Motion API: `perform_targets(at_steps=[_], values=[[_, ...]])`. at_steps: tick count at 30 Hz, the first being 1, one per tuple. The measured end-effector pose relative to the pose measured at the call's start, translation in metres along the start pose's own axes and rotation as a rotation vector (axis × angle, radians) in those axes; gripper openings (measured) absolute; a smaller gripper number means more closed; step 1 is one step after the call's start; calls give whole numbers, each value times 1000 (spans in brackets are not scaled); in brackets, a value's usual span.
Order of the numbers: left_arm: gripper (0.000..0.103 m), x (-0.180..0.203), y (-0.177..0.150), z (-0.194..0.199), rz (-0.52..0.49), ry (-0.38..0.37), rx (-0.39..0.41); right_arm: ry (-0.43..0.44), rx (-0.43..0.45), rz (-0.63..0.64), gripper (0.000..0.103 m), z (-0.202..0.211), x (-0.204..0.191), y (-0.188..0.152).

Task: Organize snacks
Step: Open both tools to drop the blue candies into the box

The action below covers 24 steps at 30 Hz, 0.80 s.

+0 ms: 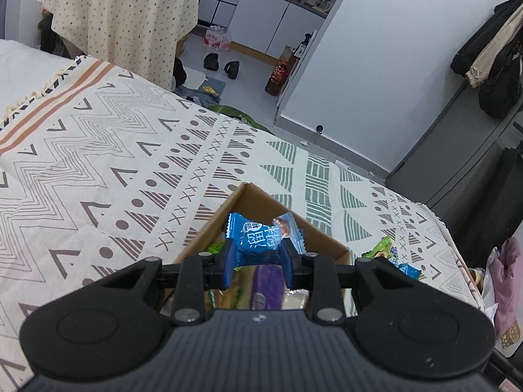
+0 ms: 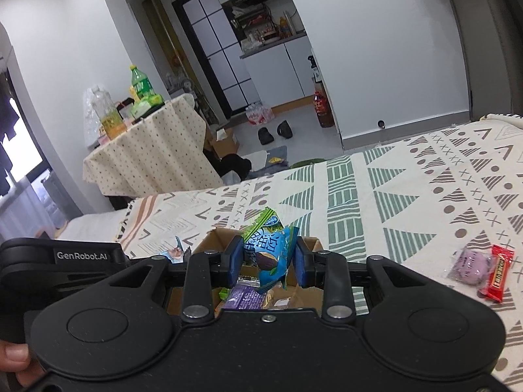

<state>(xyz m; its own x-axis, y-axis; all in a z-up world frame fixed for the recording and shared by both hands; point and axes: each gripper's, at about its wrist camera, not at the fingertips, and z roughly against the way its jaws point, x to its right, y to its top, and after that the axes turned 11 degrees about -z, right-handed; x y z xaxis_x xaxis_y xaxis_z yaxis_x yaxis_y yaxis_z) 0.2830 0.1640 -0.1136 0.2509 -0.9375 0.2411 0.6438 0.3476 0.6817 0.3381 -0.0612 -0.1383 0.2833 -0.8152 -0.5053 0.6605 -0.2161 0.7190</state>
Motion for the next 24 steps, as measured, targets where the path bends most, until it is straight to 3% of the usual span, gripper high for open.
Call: perform_targets(at_steps=[7, 13, 15, 19, 24], values=[[30, -14, 5, -16, 23, -44, -22, -9, -25, 20, 31, -23, -6, 1], [32, -22, 9, -20, 27, -32, -38, 1, -45, 46, 32, -40, -16, -2], [37, -24, 11, -20, 22, -18, -44, -6, -55, 69, 35, -45, -21, -4], [56, -24, 11, -18, 12, -5, -43, -7, -60, 55, 51, -44, -17, -5], [70, -17, 10, -14, 7, 12, -23, -4, -60, 27, 54, -32, -2, -2]])
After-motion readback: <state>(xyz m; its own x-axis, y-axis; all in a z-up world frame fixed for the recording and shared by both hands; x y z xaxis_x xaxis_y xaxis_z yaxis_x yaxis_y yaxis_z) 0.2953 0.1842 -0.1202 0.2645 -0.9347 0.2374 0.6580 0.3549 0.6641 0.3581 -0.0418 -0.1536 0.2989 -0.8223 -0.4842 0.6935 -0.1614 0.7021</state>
